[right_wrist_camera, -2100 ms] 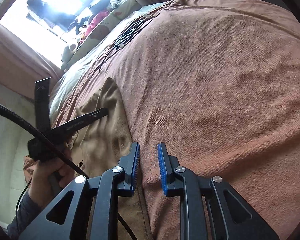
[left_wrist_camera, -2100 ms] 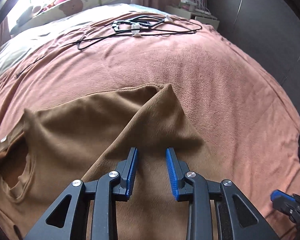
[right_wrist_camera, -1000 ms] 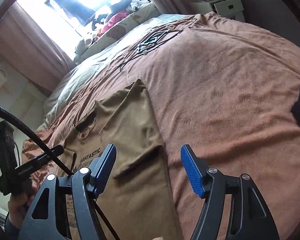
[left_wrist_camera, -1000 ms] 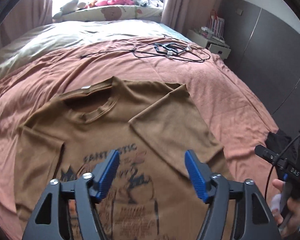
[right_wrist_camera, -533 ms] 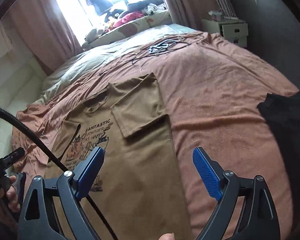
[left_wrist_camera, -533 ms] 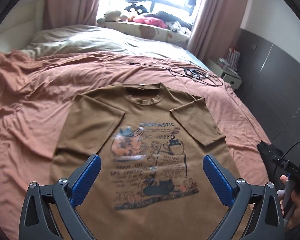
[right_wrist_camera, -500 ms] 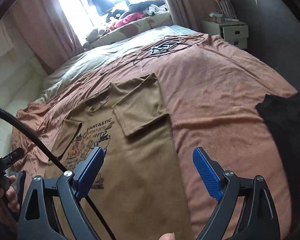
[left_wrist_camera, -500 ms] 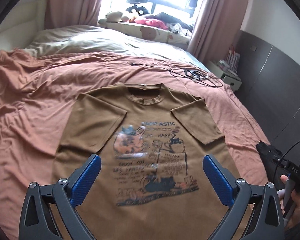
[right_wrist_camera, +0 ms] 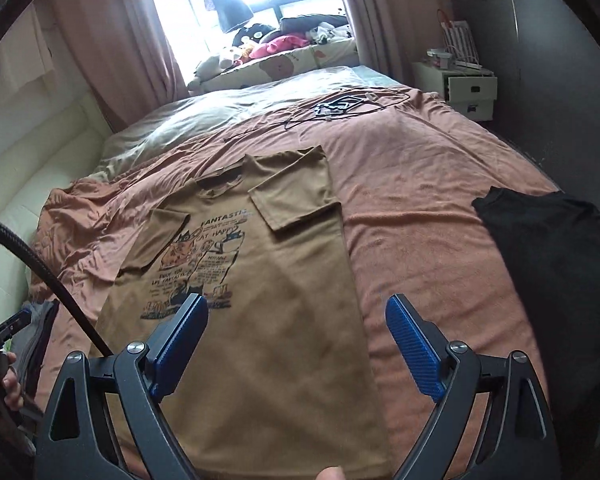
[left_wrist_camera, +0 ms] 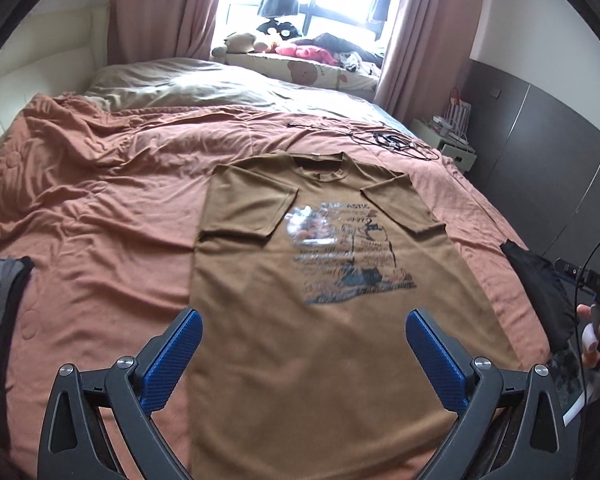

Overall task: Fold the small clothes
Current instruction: 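Move both tools back from the shirt and over its hem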

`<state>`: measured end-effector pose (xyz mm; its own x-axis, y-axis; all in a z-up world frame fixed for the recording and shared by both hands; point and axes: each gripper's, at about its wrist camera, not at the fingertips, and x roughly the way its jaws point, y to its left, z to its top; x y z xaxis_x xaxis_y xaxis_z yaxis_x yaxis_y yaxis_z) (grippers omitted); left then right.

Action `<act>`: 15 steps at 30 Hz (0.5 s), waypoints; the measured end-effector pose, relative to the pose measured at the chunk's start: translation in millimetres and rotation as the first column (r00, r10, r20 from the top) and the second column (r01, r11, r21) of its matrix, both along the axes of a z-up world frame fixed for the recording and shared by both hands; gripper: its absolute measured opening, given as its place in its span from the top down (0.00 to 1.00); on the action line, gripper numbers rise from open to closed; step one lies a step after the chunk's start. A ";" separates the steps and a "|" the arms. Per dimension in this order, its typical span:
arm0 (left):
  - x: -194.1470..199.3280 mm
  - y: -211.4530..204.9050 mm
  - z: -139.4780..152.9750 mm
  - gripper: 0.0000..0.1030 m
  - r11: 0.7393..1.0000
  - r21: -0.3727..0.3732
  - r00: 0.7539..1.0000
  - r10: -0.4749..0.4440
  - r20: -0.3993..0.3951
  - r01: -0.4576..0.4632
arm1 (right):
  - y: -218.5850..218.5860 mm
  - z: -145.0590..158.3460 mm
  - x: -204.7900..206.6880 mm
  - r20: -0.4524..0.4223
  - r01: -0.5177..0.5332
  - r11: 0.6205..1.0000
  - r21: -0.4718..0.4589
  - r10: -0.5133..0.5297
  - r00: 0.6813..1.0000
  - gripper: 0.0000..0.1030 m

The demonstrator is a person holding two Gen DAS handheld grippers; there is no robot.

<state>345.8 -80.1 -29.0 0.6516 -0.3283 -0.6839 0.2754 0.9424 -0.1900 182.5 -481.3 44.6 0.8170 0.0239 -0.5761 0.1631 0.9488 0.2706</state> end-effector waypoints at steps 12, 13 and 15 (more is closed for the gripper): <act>-88.0 81.4 -5.6 0.04 0.997 -0.056 0.999 0.047 0.019 -0.046 | 19.7 10.4 -84.2 0.021 -0.020 0.999 -0.041 0.021 1.000 0.13; -93.9 86.4 -5.4 0.05 0.997 -0.062 0.999 0.048 0.020 -0.046 | 19.1 10.1 -89.8 0.022 -0.018 0.999 -0.039 0.019 1.000 0.13; -105.9 94.8 -5.4 0.06 0.996 -0.076 0.999 0.050 0.022 -0.048 | 19.7 9.1 -103.7 0.026 -0.018 0.999 -0.040 0.019 0.999 0.13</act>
<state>239.9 14.7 -34.4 0.6839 -0.3458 -0.6424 0.2346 0.9380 -0.2552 78.7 -461.5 53.7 0.8318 0.0170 -0.5549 0.1384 0.9616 0.2369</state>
